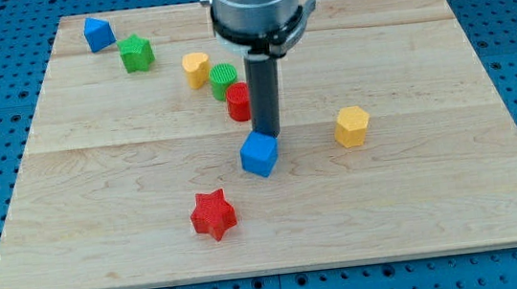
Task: Place the yellow hexagon right to the blue cube
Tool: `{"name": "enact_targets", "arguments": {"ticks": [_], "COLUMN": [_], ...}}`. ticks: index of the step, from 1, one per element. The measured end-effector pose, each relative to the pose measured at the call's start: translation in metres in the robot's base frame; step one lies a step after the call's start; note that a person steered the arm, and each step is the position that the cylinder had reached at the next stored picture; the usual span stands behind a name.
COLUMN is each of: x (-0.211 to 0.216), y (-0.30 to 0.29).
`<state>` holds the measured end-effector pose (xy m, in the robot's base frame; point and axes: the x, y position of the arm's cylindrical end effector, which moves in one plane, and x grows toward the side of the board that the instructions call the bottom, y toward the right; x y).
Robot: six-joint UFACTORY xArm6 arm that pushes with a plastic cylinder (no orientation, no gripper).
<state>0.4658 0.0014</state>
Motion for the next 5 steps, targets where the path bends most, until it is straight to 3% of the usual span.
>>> {"name": "enact_targets", "arguments": {"ticks": [1, 2, 3, 4, 5], "x": [0.016, -0.001, -0.058, -0.071, -0.029], "y": [-0.009, 0.035, 0.042, 0.129, 0.101]}}
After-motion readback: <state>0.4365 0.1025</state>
